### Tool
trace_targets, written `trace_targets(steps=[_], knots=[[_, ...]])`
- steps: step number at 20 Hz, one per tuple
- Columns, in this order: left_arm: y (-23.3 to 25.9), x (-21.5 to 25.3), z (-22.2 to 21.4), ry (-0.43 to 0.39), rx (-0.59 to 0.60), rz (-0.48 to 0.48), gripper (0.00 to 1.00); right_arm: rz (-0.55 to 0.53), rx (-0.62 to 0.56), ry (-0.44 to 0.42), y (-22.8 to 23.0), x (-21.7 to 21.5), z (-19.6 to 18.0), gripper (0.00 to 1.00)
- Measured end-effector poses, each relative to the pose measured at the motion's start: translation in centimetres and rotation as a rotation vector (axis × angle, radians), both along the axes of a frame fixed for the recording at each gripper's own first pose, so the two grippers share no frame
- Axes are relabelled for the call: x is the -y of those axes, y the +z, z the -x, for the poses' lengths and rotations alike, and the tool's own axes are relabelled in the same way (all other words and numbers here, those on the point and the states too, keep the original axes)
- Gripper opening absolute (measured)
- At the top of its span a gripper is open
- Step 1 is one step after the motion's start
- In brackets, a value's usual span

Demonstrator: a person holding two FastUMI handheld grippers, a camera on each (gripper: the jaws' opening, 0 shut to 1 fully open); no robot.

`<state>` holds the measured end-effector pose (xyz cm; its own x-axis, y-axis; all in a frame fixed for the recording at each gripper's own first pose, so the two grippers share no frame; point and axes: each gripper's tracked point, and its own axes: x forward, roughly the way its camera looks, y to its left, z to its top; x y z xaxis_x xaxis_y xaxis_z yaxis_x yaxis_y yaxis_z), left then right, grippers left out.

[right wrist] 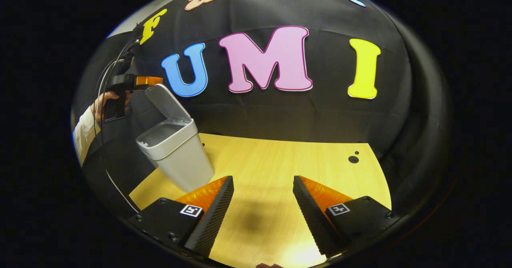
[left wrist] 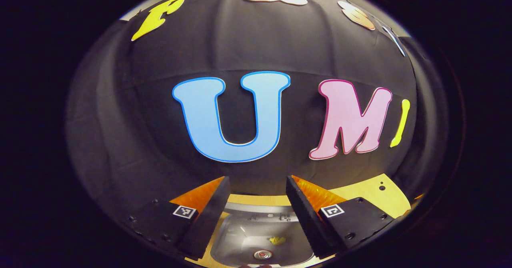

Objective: Press the lid of the desktop garbage bin to open it, pick up the crumpled paper on the desktop and throw it into the bin, then pick up the pop can on the desktop and drop it into the bin, and finally close the garbage bin lid.

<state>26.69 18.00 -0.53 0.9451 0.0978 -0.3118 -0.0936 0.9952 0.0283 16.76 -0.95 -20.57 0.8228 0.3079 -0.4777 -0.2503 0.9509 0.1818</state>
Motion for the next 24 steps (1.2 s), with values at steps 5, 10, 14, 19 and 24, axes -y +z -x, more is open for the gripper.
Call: trace_targets(steps=[5,10,14,19,24], knots=[[-6.4,-0.4,4.8,0.004,-0.127,-0.019,0.95,0.0,0.002,0.028,0.2,-1.3,-0.1,0.97],[-12.5,0.2,7.5,-0.008,-0.225,-0.029,0.99,0.011,-0.004,0.036,-0.1,-1.4,0.3,0.97],[-14.6,1.6,8.0,-0.046,-0.229,-0.014,0.97,0.012,-0.013,0.032,-0.4,-1.4,0.5,0.97],[-15.4,1.9,8.5,-0.051,-0.216,0.069,0.97,0.016,-0.022,0.033,-0.8,-1.4,0.8,0.97],[-15.5,1.8,8.3,-0.058,-0.216,0.048,0.97,0.015,-0.022,0.042,-0.8,-1.7,1.4,0.97]])
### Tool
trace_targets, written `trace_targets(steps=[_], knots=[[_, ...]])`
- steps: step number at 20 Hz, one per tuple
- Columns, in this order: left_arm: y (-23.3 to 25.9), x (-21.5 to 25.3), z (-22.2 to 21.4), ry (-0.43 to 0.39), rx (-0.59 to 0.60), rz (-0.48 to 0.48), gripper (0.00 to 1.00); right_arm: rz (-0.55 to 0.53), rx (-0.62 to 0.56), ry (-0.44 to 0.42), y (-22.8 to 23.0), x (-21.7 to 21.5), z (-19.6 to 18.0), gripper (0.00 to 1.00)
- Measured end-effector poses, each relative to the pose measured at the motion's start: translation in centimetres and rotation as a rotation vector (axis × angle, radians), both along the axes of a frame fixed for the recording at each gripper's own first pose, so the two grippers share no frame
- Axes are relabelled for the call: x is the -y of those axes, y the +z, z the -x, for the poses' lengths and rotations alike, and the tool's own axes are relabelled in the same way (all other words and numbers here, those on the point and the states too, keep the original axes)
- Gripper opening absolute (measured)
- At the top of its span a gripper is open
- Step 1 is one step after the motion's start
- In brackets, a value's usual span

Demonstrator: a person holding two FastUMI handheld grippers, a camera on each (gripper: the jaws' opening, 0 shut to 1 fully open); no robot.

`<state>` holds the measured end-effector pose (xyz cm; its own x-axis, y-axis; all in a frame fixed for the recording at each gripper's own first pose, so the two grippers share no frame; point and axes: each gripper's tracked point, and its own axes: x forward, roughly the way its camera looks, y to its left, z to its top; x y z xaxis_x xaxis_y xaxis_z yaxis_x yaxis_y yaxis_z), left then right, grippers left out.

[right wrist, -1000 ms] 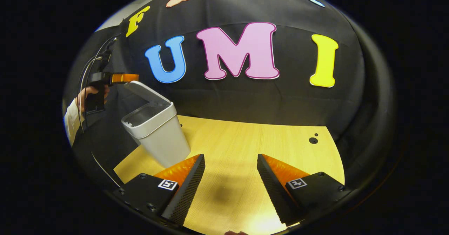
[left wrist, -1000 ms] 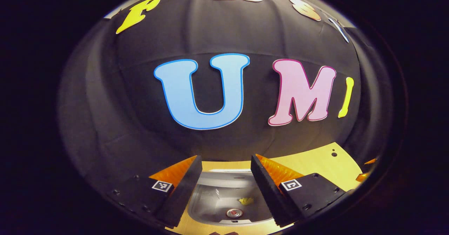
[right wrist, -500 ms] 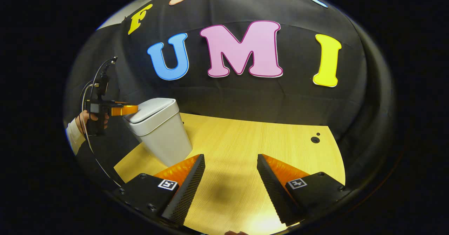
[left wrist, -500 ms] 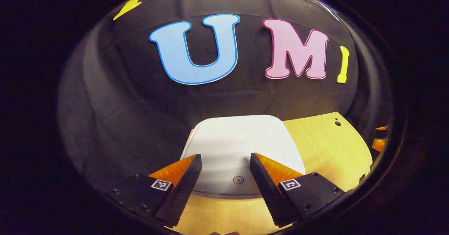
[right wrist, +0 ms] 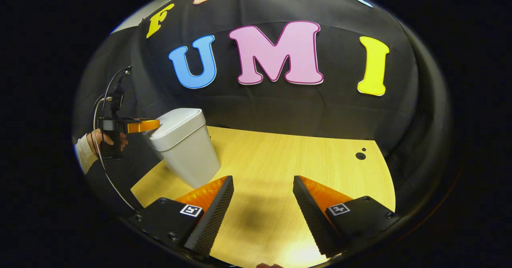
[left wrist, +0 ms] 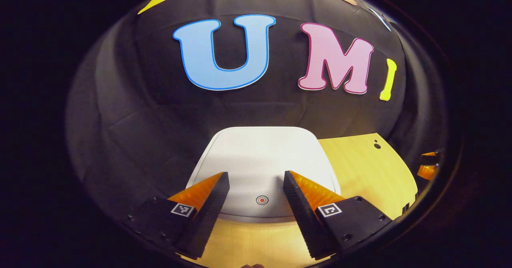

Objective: Press the lid of the desktop garbage bin to open it, pick up the crumpled paper on the desktop and throw it into the bin, then pick up the pop can on the desktop and drop it into the bin, and finally close the garbage bin lid.

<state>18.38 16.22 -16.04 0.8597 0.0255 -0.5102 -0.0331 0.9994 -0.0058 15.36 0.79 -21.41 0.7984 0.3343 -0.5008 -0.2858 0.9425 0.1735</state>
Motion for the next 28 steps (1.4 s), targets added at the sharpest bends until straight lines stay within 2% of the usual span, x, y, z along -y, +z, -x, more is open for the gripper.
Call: trace_targets(steps=[4,7,11,17,21,24,28], knots=[[0.6,-0.3,0.0,0.03,0.028,-0.005,0.95,0.004,0.016,0.005,1.0,0.2,0.4,0.97],[3.6,0.0,-0.1,0.037,0.119,-0.038,0.98,0.023,0.048,0.002,2.2,0.9,0.7,0.98],[8.1,2.6,0.9,-0.003,0.244,-0.013,0.98,0.029,0.085,0.005,3.7,0.8,1.2,0.98],[12.3,6.8,4.4,-0.035,0.349,0.029,0.98,0.022,0.172,0.004,6.8,-0.1,1.8,0.98],[13.5,9.6,7.6,-0.033,0.387,0.033,0.97,-0.005,0.262,-0.056,9.7,0.1,1.9,0.98],[13.5,11.0,10.0,-0.025,0.384,-0.009,0.98,-0.005,0.359,-0.131,12.2,1.3,1.5,0.98],[14.4,13.1,11.5,-0.059,0.4,-0.043,0.97,-0.027,0.452,-0.23,15.0,2.6,1.0,0.98]])
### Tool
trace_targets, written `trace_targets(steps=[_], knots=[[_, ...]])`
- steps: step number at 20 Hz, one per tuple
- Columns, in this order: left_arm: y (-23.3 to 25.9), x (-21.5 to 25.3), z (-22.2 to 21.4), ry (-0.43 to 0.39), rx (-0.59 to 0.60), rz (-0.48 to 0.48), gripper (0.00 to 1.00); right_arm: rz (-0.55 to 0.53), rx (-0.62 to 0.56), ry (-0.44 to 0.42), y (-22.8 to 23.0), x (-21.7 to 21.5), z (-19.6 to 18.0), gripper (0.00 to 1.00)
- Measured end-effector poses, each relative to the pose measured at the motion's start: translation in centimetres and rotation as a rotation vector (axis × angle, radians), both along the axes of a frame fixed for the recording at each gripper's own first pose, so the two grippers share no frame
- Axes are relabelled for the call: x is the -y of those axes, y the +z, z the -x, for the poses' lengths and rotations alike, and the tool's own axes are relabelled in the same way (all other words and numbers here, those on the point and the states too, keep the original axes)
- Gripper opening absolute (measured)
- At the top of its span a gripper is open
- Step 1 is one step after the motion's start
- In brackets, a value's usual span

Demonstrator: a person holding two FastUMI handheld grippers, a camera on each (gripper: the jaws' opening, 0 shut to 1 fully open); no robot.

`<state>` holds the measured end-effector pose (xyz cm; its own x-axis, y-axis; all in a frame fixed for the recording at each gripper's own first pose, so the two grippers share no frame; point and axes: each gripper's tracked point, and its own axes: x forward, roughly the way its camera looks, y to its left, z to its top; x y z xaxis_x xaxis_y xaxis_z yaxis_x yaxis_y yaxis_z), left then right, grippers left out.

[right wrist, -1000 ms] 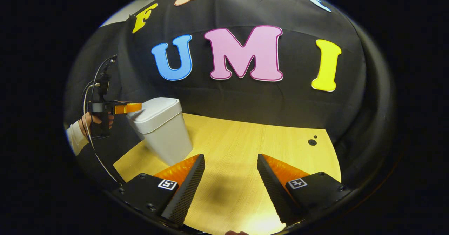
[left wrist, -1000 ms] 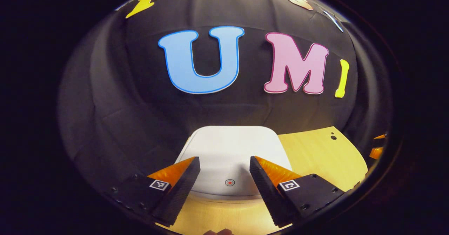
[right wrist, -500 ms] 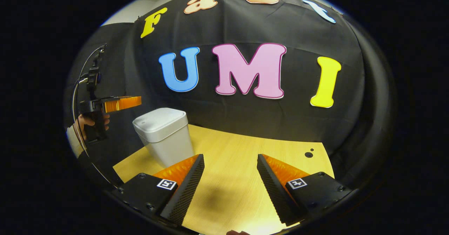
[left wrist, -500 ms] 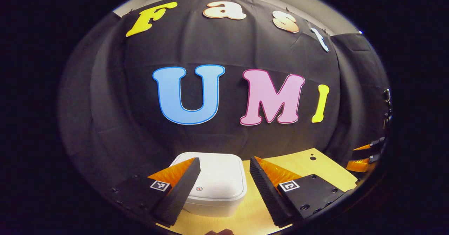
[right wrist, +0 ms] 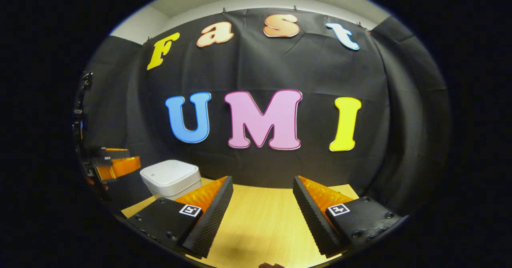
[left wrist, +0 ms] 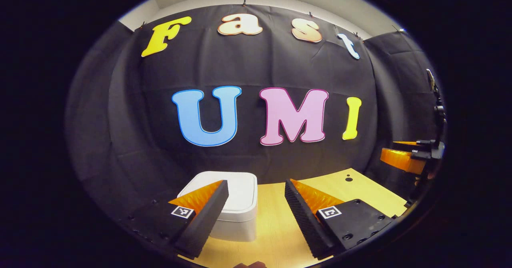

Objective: Press the lid of the desktop garbage bin to open it, pick up the crumpled paper on the desktop and throw it into the bin, then pick up the pop can on the desktop and drop it into the bin, and finally close the garbage bin lid.

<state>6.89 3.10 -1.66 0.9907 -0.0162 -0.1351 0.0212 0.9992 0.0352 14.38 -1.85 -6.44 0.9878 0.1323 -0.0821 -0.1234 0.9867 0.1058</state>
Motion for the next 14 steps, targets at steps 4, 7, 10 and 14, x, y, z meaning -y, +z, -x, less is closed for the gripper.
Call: trace_targets(steps=[4,7,10,14], knots=[[1.9,0.3,-0.4,-0.003,0.034,-0.003,1.0,-0.04,0.043,-0.066,1.2,1.4,-0.7,0.98],[2.6,-0.1,-0.6,0.008,0.046,0.003,0.97,-0.04,0.06,-0.087,1.7,1.8,-0.9,0.98],[2.7,-0.2,-0.9,0.015,0.05,0.012,0.97,-0.036,0.069,-0.092,2.1,2.0,-1.0,0.98],[2.9,-0.5,-0.9,0.024,0.057,0.036,0.97,-0.023,0.077,-0.096,2.4,2.5,-1.0,0.98]])
